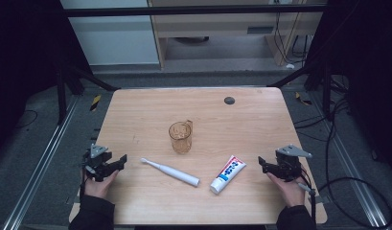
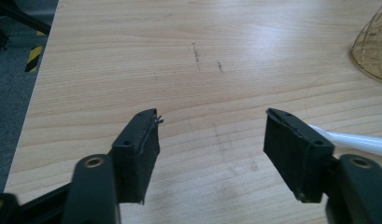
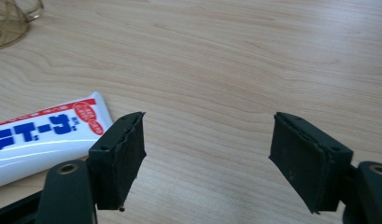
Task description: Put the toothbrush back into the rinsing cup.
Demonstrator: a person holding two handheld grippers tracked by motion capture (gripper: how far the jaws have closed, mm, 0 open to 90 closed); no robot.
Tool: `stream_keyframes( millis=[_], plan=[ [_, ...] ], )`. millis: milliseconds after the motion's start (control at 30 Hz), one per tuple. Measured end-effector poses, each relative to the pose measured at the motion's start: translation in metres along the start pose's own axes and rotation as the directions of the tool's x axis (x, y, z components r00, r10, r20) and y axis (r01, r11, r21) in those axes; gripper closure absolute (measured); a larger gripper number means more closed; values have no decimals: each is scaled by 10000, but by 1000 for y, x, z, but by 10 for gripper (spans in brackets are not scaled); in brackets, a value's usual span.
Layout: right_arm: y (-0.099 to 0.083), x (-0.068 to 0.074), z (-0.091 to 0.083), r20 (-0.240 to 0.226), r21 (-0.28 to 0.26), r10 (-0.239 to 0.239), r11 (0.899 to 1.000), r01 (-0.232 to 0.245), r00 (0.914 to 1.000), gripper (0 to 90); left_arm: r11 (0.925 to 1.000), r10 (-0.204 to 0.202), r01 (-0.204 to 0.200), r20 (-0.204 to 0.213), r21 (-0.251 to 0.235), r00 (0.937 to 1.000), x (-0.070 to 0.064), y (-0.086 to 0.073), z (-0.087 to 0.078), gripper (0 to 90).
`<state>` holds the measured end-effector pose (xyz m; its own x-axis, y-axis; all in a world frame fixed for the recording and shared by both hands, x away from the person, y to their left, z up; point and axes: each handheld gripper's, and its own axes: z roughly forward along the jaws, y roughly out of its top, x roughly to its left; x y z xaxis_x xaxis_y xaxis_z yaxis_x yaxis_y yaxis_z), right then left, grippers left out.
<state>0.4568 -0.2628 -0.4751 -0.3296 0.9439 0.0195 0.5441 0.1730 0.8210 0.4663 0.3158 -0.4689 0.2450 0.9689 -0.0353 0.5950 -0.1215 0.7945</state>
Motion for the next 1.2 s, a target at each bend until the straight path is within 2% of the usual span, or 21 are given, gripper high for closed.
stream_keyframes(
  millis=[100,300,433,467,533,633,833,967,1100,1200],
  plan=[
    [1,3,-4,-257,-26,24,10000,-25,9997,288,10000,2,-2,45,-61,10000,-3,1,-2,437],
    [5,10,-11,-647,-264,-68,9996,51,9979,347,9999,-23,29,449,-125,9990,-14,1,-9,557],
    [7,16,-13,-852,-303,-166,9994,141,9962,383,9998,193,-185,703,-123,9973,-23,1,-12,593],
    [8,21,-14,-1024,-236,-212,9995,189,9945,406,9997,243,-241,878,-33,9958,-27,1,-13,628],
    [10,25,-14,-1169,-237,-253,9995,227,9928,427,9997,253,-252,934,-23,9953,-29,1,-14,659],
    [12,32,-14,-1439,-228,-491,9987,463,9884,453,9990,407,-422,1097,112,9931,-35,0,-14,703],
    [18,50,-12,-2149,-188,-621,9981,595,9747,501,9960,756,-811,1348,362,9880,-49,-1,-13,774],
    [21,61,-9,-2390,-96,-718,9974,716,9684,522,9934,967,-1049,1516,470,9837,-56,-2,-11,804],
    [25,78,-4,-2702,-73,-1127,9933,1151,9562,566,9902,1141,-1263,1765,599,9777,-65,-3,-9,852],
    [26,85,-2,-2856,-10,-1195,9922,1244,9509,595,9878,1247,-1396,1856,694,9747,-70,-4,-7,875]
  ],
)
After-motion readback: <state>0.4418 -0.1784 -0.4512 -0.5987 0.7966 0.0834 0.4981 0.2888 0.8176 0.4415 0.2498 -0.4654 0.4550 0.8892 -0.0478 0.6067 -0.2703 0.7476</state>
